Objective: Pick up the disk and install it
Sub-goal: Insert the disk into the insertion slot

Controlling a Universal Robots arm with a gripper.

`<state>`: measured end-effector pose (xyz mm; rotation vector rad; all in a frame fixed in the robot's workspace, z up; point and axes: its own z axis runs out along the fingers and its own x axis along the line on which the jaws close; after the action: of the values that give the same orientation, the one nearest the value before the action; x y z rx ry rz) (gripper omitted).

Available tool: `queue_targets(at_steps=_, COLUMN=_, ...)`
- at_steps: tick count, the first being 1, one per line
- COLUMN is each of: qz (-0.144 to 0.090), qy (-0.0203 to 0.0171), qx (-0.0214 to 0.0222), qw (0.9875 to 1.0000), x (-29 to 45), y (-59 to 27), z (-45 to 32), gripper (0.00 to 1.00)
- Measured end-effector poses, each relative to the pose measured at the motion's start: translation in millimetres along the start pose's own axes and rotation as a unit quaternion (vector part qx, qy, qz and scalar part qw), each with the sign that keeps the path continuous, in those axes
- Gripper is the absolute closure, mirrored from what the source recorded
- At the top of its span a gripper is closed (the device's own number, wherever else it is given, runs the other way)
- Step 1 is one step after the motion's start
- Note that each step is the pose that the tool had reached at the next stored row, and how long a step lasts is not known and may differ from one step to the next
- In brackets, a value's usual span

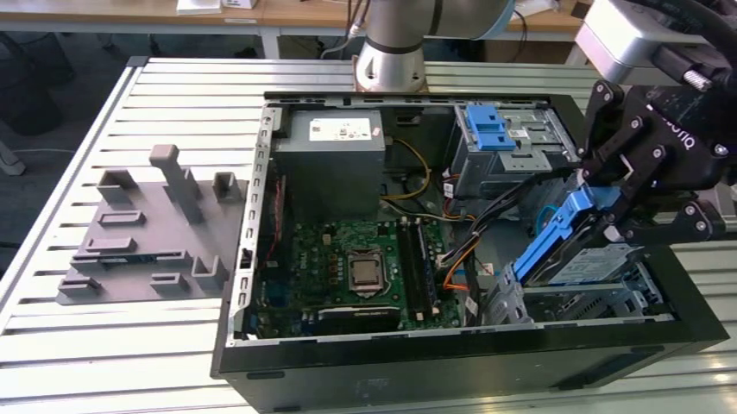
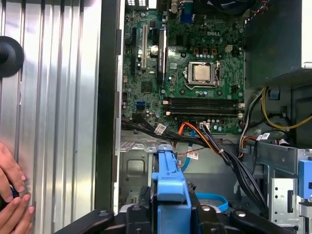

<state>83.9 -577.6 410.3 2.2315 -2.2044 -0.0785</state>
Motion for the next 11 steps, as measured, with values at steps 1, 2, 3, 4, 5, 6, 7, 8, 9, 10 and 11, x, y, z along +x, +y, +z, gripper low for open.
queue_targets(at_steps=1, qz=0.000, qy=-0.0001, qx=0.0000, qw=1.0000, x=0.0, y=0.0, z=0.8, gripper=0.62)
queue_targets(at_steps=2, qz=0.000, qy=-0.0002, qx=-0.0001, qw=1.0000, x=0.1, y=0.0, z=1.9, gripper=0.56)
queue_targets(at_steps=3, qz=0.000, qy=-0.0003, qx=0.0000, qw=1.0000, x=0.1, y=-0.1, z=3.1, gripper=0.56)
queue_targets(at_steps=4, qz=0.000, qy=-0.0001, qx=-0.0001, qw=1.0000, x=0.2, y=-0.1, z=4.3, gripper=0.56)
queue_targets(at_steps=5, qz=0.000, qy=-0.0001, qx=-0.0001, qw=1.0000, x=0.2, y=-0.2, z=5.9, gripper=0.50)
queue_targets(at_steps=6, qz=0.000, qy=-0.0001, qx=-0.0001, qw=1.0000, x=0.2, y=-0.3, z=7.7, gripper=0.50)
queue_targets(at_steps=7, qz=0.000, qy=-0.0002, qx=-0.0001, qw=1.0000, x=0.3, y=-0.4, z=9.7, gripper=0.50)
queue_targets(at_steps=8, qz=0.000, qy=-0.0002, qx=-0.0001, qw=1.0000, x=0.4, y=-0.4, z=11.5, gripper=0.50)
queue_targets(at_steps=9, qz=0.000, qy=-0.0002, qx=0.0000, qw=1.0000, x=0.4, y=-0.5, z=13.2, gripper=0.50)
queue_targets(at_steps=10, qz=0.000, qy=-0.0002, qx=-0.0001, qw=1.0000, x=0.5, y=-0.6, z=15.0, gripper=0.51)
queue_targets(at_steps=11, qz=0.000, qy=-0.0002, qx=0.0000, qw=1.0000, x=0.6, y=-0.7, z=16.9, gripper=0.58)
